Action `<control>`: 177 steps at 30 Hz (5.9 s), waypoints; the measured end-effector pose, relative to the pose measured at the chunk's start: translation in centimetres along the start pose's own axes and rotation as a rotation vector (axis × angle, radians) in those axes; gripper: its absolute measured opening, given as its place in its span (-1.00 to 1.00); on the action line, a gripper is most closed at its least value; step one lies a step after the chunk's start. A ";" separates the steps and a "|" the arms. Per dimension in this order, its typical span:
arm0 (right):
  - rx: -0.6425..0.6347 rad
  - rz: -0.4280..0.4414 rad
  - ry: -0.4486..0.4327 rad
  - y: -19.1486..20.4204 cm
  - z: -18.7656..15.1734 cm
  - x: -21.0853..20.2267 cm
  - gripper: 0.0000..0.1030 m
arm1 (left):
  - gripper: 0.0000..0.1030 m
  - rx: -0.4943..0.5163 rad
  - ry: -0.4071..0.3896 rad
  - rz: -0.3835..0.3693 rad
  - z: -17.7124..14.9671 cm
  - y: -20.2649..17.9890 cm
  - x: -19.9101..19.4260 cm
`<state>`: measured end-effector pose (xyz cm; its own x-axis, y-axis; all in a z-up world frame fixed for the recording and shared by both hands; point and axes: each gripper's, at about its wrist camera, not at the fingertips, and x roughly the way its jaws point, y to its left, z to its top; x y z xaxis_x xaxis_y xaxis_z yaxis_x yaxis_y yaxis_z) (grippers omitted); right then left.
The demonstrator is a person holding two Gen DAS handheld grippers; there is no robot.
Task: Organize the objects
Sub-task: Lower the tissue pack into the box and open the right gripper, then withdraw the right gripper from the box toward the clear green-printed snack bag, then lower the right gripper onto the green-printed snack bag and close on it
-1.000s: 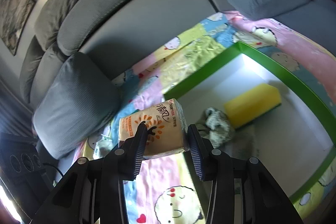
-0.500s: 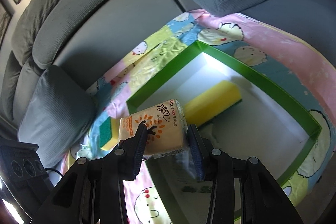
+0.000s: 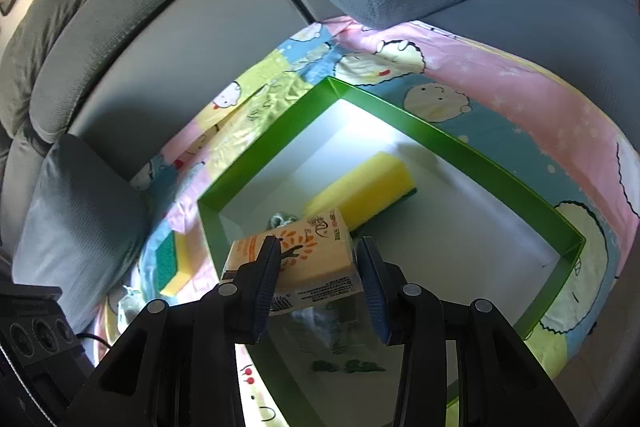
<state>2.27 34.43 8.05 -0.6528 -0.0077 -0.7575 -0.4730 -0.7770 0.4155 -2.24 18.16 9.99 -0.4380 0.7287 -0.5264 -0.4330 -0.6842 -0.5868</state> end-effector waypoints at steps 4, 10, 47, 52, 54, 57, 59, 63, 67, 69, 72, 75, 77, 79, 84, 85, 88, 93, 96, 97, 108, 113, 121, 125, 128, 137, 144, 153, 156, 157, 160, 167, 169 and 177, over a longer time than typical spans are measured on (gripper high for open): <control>0.012 -0.024 0.006 -0.2 0.0 0.3 -0.17 | -0.49 -0.006 0.020 -0.006 -0.2 0.1 0.4; 0.025 -0.046 0.016 -0.6 0.0 0.7 -0.16 | -0.49 0.000 0.035 0.005 -0.4 -0.1 0.8; -0.062 -0.037 -0.070 2.6 -0.4 -0.8 0.37 | 0.50 -0.027 -0.176 0.470 1.1 5.5 -7.7; -0.091 -0.036 -0.068 3.8 -0.8 -0.6 0.39 | 0.63 -0.080 -0.181 0.574 1.3 7.7 -8.9; -0.105 -0.029 -0.065 4.4 -1.0 -0.5 0.39 | 0.65 -0.102 -0.184 0.599 1.2 8.3 -9.5; -0.127 -0.007 -0.070 5.3 -1.3 -0.5 0.59 | 0.67 -0.129 -0.202 0.602 1.0 9.1 -10.9; -0.144 0.009 -0.084 6.0 -1.5 -0.6 0.71 | 0.71 -0.147 -0.217 0.600 0.6 9.9 -11.8; -0.191 0.040 -0.058 7.7 -2.1 0.2 0.79 | 0.70 -0.232 -0.213 0.634 -0.7 11.7 -13.3; -0.238 0.147 0.002 9.5 -3.2 1.0 0.79 | 0.71 -0.294 -0.249 0.682 -1.5 12.3 -15.1; -0.260 0.195 0.027 10.6 -3.8 1.4 0.79 | 0.83 -0.323 -0.263 0.691 -2.1 12.6 -15.8; -0.271 0.234 0.066 11.9 -4.9 2.1 0.79 | 0.93 -0.330 -0.264 0.728 -2.0 13.6 -16.3; -0.297 0.287 0.128 13.4 -6.3 2.9 0.79 | 0.93 -0.381 -0.265 0.820 -2.2 15.2 -16.9; -0.340 0.317 0.165 14.4 -7.2 3.2 0.79 | 0.93 -0.425 -0.268 0.837 -2.4 16.3 -17.5; -0.351 0.334 0.178 15.0 -7.6 3.6 0.79 | 0.93 -0.481 -0.279 0.813 -2.8 17.3 -18.4; -0.353 0.360 0.250 17.1 -8.5 5.1 0.79 | 0.93 -0.586 -0.305 0.762 -3.5 19.2 -19.9; -0.361 0.352 0.258 17.5 -8.5 5.4 0.79 | 0.93 -0.598 -0.309 0.762 -3.7 19.3 -20.0; -0.385 0.320 0.253 18.8 -8.3 5.8 0.79 | 0.93 -0.641 -0.326 0.771 -3.9 19.9 -20.9; -0.383 0.341 0.320 21.9 -8.6 7.8 0.79 | 0.93 -0.700 -0.356 0.758 -4.3 20.6 -21.8; -0.417 0.340 0.365 24.2 -9.4 9.3 0.79 | 0.93 -0.736 -0.355 0.770 -4.6 21.2 -22.2; -0.424 0.336 0.374 24.9 -9.6 9.8 0.79 | 0.93 -0.742 -0.352 0.780 -4.7 21.4 -22.3; -0.415 0.269 0.446 27.7 -11.8 15.9 0.79 | 0.93 -0.834 -0.314 0.893 -6.1 23.9 -23.5; -0.410 0.308 0.482 29.7 -13.1 17.7 0.79 | 0.93 -0.866 -0.335 0.850 -6.6 24.1 -24.0; -0.511 0.225 0.418 31.7 -15.6 19.6 0.74 | 0.93 -0.903 -0.347 0.874 -6.8 24.6 -24.7; -0.508 0.280 0.434 31.5 -15.4 19.3 0.27 | 0.93 -0.893 -0.337 0.871 -6.7 24.4 -24.5; -0.450 0.302 0.461 30.1 -14.7 19.0 0.11 | 0.93 -0.875 -0.333 0.876 -6.4 24.2 -24.3; -0.516 0.187 0.446 24.2 -13.1 13.1 0.08 | 0.93 -0.794 -0.307 0.744 -5.1 22.0 -22.4; -0.532 0.121 0.411 17.9 -12.0 8.9 0.08 | 0.93 -0.701 -0.246 0.749 -4.2 20.1 -20.2; -0.430 0.115 0.424 15.1 -10.4 9.9 0.20 | 0.93 -0.620 -0.159 0.653 -3.6 19.2 -16.8; -0.414 0.105 0.385 14.7 -9.7 9.3 0.33 | 0.93 -0.599 -0.132 0.591 -3.4 18.9 -15.8; -0.407 0.114 0.373 14.5 -9.4 8.9 0.37 | 0.93 -0.591 -0.126 0.572 -3.4 18.7 -15.6; -0.386 0.135 0.329 13.9 -8.5 7.8 0.41 | 0.93 -0.550 -0.103 0.533 -3.1 18.0 -14.7; -0.289 0.201 0.309 12.1 -6.7 6.8 0.41 | 0.93 -0.434 -0.025 0.514 -2.7 16.0 -12.7; -0.263 0.223 0.323 11.8 -6.6 7.1 0.41 | 0.93 -0.401 0.001 0.482 -2.6 15.5 -12.0; -0.217 0.265 0.423 11.7 -7.2 8.8 0.41 | 0.93 -0.341 0.123 0.459 -3.2 14.9 -8.9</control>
<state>-4.76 20.74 2.61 -0.4167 -0.4394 -0.7958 -0.1623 -0.8254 0.5407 -2.26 1.63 3.96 -0.4174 0.3715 -0.8293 0.0667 -0.8976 -0.4357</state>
